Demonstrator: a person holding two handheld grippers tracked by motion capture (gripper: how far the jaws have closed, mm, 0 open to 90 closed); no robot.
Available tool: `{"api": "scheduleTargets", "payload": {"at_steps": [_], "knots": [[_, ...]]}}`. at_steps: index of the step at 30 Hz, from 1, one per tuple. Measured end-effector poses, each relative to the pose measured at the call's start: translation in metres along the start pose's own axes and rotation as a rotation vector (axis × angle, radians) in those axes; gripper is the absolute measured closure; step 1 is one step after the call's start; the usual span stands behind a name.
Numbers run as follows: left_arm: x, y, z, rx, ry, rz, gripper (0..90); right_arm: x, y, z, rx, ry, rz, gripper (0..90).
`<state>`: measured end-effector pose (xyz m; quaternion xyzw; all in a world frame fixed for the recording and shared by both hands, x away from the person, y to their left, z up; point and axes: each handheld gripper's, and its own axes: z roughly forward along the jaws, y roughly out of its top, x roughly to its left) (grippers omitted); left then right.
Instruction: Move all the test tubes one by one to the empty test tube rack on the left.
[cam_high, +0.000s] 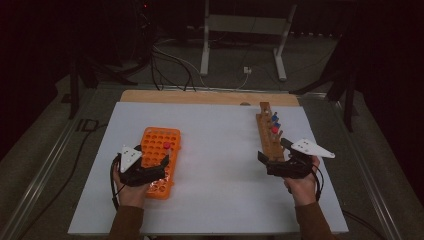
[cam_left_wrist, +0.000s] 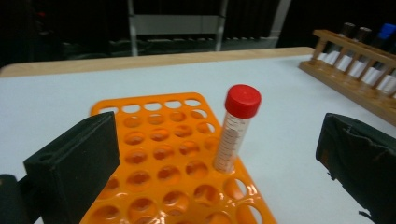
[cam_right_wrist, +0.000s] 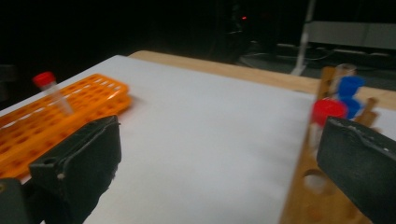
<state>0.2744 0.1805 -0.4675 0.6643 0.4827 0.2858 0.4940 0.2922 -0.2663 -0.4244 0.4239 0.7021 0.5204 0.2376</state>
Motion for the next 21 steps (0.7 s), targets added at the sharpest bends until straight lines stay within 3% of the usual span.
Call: {"api": "scheduleTargets", "payload": {"at_steps": [4, 7, 11, 18, 21], "knots": [[0.001, -0.002, -0.001, 0.005, 0.004, -0.001, 0.4, -0.012, 0.007, 0.003, -0.004, -0.053, -0.012, 0.3], [0.003, -0.003, 0.000, 0.007, 0.011, -0.016, 0.4, -0.025, 0.008, 0.007, 0.001, -0.081, 0.009, 2.8], [0.002, -0.005, 0.002, 0.013, 0.007, -0.024, 0.4, -0.039, 0.005, 0.018, 0.041, -0.117, 0.020, 8.9], [0.003, -0.005, 0.001, 0.009, 0.008, -0.041, 0.4, -0.050, 0.002, 0.042, 0.108, -0.179, 0.030, 25.7], [0.005, -0.006, 0.001, 0.009, 0.011, -0.052, 0.4, -0.052, 0.002, 0.049, 0.130, -0.194, 0.032, 43.7]]}}
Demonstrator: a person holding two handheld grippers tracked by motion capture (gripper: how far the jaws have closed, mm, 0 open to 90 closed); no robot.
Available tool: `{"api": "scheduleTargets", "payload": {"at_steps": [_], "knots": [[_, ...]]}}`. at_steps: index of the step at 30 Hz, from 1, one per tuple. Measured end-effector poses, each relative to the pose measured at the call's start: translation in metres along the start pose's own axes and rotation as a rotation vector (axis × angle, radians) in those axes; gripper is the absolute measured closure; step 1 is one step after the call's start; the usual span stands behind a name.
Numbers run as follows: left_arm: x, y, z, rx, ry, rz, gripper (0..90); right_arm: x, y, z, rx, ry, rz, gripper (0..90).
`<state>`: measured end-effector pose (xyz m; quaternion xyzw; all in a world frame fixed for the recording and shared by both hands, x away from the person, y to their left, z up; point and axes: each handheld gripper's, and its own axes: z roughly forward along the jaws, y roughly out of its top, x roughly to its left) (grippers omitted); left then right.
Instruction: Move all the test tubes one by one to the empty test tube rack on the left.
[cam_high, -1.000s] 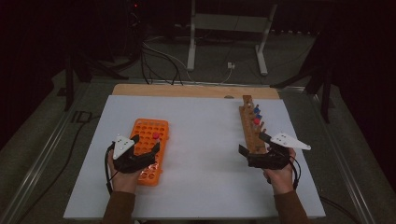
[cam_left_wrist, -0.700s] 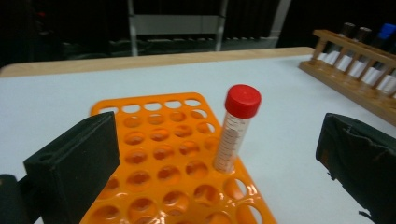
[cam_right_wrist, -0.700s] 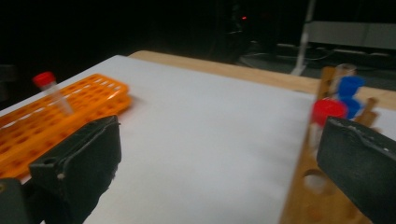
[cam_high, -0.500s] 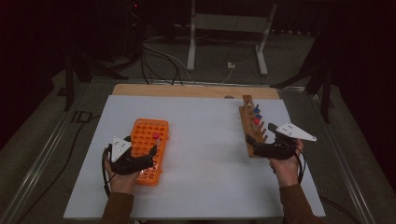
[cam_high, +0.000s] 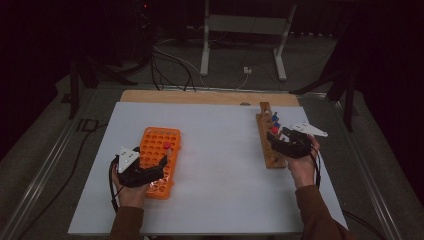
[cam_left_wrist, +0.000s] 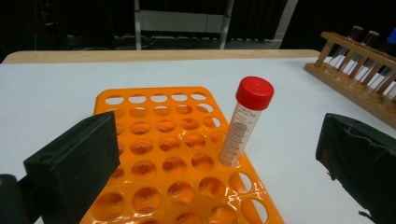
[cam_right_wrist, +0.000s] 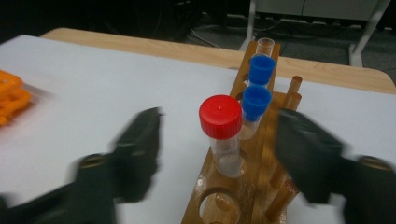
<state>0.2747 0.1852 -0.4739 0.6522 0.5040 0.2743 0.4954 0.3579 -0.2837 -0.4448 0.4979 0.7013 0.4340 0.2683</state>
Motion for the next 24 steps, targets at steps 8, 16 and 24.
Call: {"api": "scheduleTargets", "payload": {"at_steps": [8, 16, 24], "knots": [[0.000, -0.001, 0.001, 0.003, 0.000, -0.005, 0.4, 0.002, -0.003, 0.015, 0.070, -0.040, -0.005, 63.0], [0.001, -0.001, 0.001, 0.004, -0.007, -0.017, 0.4, 0.002, -0.004, 0.017, 0.069, -0.079, -0.006, 74.5], [0.000, -0.002, 0.002, 0.005, -0.010, -0.019, 0.4, 0.002, 0.001, 0.005, 0.009, -0.069, 0.001, 74.7]]}}
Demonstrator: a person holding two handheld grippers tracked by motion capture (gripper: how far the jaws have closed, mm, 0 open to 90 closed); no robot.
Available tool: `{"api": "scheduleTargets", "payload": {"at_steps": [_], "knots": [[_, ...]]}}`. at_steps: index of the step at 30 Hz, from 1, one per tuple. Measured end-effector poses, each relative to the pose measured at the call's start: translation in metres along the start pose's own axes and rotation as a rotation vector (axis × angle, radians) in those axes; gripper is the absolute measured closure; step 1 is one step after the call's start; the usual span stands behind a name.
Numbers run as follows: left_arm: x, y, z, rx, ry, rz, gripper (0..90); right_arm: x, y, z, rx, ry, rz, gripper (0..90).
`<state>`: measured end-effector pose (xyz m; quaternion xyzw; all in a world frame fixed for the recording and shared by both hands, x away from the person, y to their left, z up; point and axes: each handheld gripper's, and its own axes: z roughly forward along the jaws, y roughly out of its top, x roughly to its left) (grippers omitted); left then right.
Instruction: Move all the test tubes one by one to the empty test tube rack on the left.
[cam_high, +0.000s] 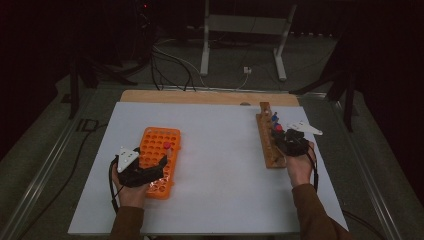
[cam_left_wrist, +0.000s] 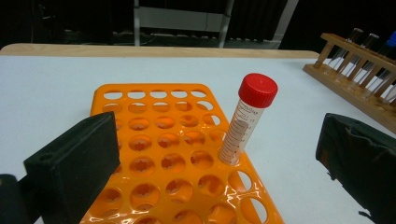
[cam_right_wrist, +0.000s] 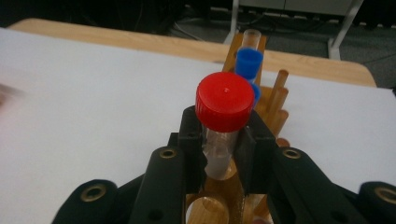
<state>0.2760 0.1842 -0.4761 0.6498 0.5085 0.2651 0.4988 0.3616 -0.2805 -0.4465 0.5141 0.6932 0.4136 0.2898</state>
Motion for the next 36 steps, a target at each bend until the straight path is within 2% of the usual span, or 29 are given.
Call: {"api": "scheduleTargets", "payload": {"at_steps": [5, 21, 25, 28, 36], "knots": [[0.000, 0.000, 0.000, 0.005, -0.001, 0.003, 0.4, -0.003, 0.005, -0.009, -0.032, 0.009, 0.011, 74.7], [-0.001, -0.001, 0.001, 0.005, 0.006, 0.010, 0.4, -0.001, 0.031, -0.038, -0.108, 0.053, -0.004, 74.7], [-0.001, -0.001, 0.001, 0.006, 0.007, 0.011, 0.5, 0.002, 0.031, -0.042, -0.124, 0.064, -0.012, 74.6], [-0.001, -0.001, 0.000, 0.004, 0.012, 0.012, 0.5, 0.002, 0.030, -0.044, -0.127, 0.088, 0.004, 74.6], [-0.006, 0.002, -0.003, -0.018, 0.026, 0.039, 0.5, 0.010, 0.015, -0.042, -0.111, 0.139, 0.004, 74.5]]}}
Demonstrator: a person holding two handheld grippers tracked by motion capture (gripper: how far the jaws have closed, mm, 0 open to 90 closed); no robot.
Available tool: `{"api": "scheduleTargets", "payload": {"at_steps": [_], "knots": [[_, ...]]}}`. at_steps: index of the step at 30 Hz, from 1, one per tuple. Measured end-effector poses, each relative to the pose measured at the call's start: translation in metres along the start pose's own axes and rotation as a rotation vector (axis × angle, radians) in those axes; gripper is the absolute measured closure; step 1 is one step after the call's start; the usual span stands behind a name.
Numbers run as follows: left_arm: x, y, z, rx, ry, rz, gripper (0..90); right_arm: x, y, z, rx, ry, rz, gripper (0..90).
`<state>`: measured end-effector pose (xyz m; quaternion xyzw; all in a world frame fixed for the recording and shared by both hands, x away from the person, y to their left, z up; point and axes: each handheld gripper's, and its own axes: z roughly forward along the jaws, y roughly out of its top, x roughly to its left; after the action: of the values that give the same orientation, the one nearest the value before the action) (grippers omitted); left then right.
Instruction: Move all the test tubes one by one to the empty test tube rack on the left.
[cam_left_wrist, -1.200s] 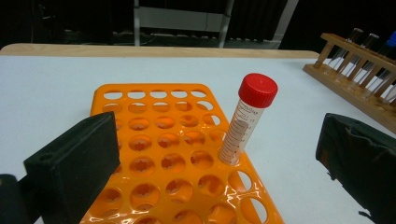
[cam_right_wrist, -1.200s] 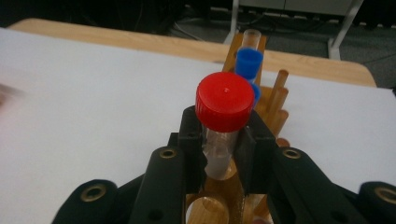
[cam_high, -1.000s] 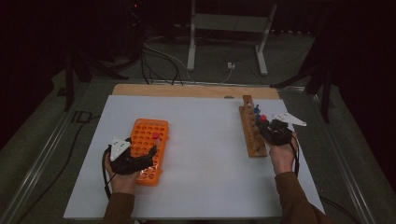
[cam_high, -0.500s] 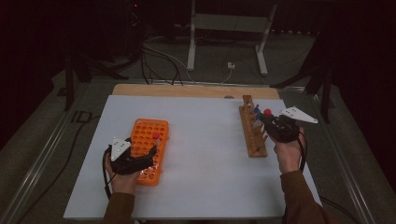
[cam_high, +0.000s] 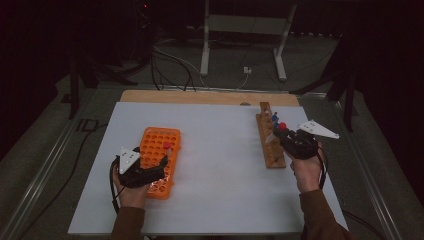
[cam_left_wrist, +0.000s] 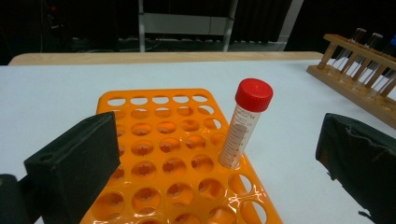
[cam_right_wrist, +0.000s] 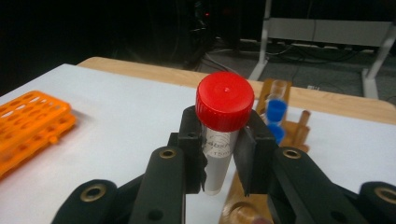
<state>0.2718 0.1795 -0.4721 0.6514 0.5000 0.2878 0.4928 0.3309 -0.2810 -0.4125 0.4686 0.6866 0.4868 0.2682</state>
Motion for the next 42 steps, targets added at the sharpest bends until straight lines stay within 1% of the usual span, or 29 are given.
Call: {"api": "scheduleTargets", "payload": {"at_steps": [3, 4, 6, 7, 10, 11, 14, 19, 22, 24, 29, 32, 34, 37, 39, 41, 42], "knots": [[-0.005, 0.002, -0.002, -0.006, 0.007, 0.023, 0.5, 0.005, -0.006, 0.001, 0.009, 0.020, 0.001, 74.5], [-0.007, 0.002, -0.003, -0.014, 0.015, 0.037, 0.5, 0.006, -0.008, 0.001, 0.013, 0.028, 0.001, 74.5], [-0.013, 0.004, -0.005, -0.037, 0.044, 0.081, 0.9, 0.010, -0.011, 0.001, 0.015, 0.042, -0.003, 74.5], [-0.017, 0.006, -0.006, -0.046, 0.048, 0.104, 1.1, 0.011, -0.013, 0.001, 0.018, 0.047, -0.004, 74.5], [-0.027, 0.008, -0.007, -0.051, 0.032, 0.142, 1.2, 0.015, -0.017, 0.004, 0.037, 0.057, -0.016, 74.5], [-0.030, 0.009, -0.007, -0.049, 0.022, 0.150, 1.2, 0.016, -0.018, 0.005, 0.041, 0.061, -0.011, 74.5], [-0.037, 0.009, -0.005, -0.043, 0.000, 0.163, 1.2, 0.020, -0.021, 0.006, 0.050, 0.077, -0.021, 74.5], [-0.047, 0.009, -0.005, -0.037, -0.021, 0.183, 1.1, 0.030, -0.025, 0.007, 0.064, 0.111, -0.032, 74.5], [-0.056, 0.010, -0.004, -0.029, -0.052, 0.192, 1.2, 0.035, -0.026, 0.010, 0.072, 0.142, -0.018, 74.5], [-0.064, 0.012, -0.001, -0.018, -0.071, 0.211, 1.2, 0.039, -0.027, 0.011, 0.077, 0.161, -0.015, 74.5], [-0.088, 0.017, 0.009, 0.011, -0.181, 0.240, 3.7, 0.051, -0.027, 0.011, 0.081, 0.195, -0.028, 74.5], [-0.100, 0.019, 0.017, 0.030, -0.240, 0.241, 5.3, 0.057, -0.026, 0.010, 0.080, 0.213, -0.042, 74.4], [-0.109, 0.021, 0.023, 0.043, -0.276, 0.232, 6.7, 0.062, -0.025, 0.009, 0.079, 0.225, -0.047, 74.5], [-0.121, 0.022, 0.033, 0.055, -0.307, 0.231, 8.3, 0.068, -0.024, 0.008, 0.078, 0.244, -0.056, 74.4], [-0.128, 0.023, 0.039, 0.061, -0.333, 0.219, 11.5, 0.071, -0.024, 0.007, 0.079, 0.261, -0.054, 74.4], [-0.136, 0.022, 0.045, 0.072, -0.345, 0.228, 15.9, 0.074, -0.024, 0.007, 0.080, 0.276, -0.056, 74.4], [-0.140, 0.021, 0.049, 0.082, -0.348, 0.232, 16.6, 0.076, -0.024, 0.007, 0.081, 0.278, -0.058, 74.4]]}}
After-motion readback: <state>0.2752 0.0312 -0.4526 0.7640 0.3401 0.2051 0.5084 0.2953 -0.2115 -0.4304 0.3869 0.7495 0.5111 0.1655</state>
